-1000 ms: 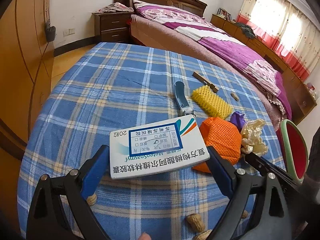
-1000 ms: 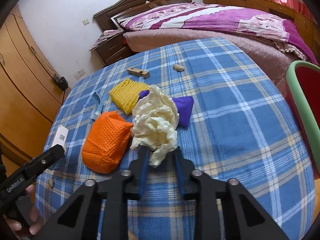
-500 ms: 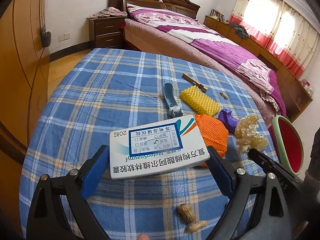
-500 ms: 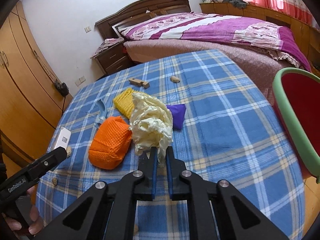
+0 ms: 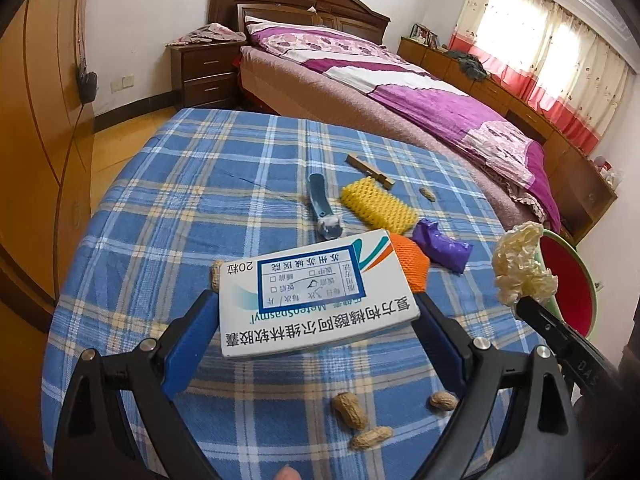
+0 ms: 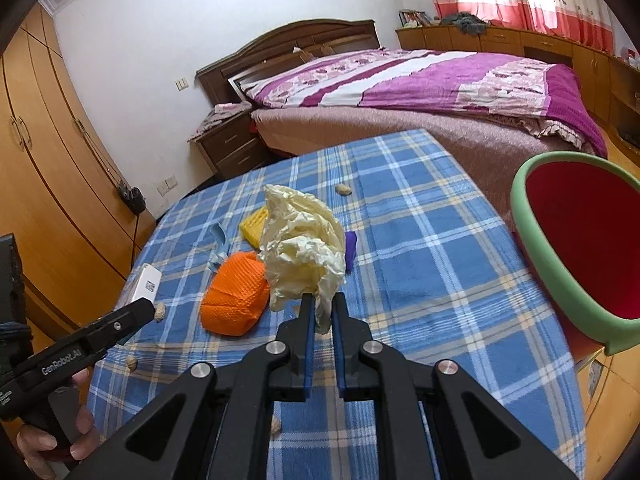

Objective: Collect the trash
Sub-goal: 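Carry the medicine box and plastic bag over the red bucket and open both tools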

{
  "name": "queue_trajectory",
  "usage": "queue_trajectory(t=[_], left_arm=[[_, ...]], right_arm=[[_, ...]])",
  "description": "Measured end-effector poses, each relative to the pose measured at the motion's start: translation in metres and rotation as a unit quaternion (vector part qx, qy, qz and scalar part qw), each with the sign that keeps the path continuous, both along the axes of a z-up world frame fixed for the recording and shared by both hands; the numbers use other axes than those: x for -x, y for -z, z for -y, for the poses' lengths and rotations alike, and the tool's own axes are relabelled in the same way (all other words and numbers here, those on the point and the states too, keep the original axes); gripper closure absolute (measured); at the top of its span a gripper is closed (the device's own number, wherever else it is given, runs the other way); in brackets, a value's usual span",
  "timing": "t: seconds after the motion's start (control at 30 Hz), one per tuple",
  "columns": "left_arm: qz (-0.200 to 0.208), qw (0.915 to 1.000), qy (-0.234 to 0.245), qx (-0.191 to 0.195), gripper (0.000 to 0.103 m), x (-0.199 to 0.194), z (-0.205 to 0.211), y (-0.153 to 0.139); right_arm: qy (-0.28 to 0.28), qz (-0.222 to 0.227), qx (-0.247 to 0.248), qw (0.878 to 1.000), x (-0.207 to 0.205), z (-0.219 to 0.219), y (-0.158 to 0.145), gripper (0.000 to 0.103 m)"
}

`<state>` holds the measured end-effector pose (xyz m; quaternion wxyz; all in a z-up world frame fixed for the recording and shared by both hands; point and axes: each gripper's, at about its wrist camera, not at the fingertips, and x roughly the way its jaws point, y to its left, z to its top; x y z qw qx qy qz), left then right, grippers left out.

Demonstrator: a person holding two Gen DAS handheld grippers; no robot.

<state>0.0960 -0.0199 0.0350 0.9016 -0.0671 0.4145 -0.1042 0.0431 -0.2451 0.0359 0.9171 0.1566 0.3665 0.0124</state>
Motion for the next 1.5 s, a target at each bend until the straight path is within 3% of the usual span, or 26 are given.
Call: queue_trajectory(t=[0.73,1.03,1.5], left_arm=[[0.020,0.9991,0.038,0.002,0.009,0.032,0.029,-0.022],[0.031,0.9960,0.084,-0.008,0.009,0.045,0.066,-0.030],[0.034,0.9846,0.171,-0.008,0.009,0.046,0.145,-0.035]], right_arm=[[0.050,0.070,-0.012,0.996,0.061,0.043,-0.036,0.093],[0.093,0.085,-0.020,0.992,0.087,0.072,-0.040,0.093],[0.170,0.085,-0.018,0.982,0.118,0.134,-0.041,0.093]])
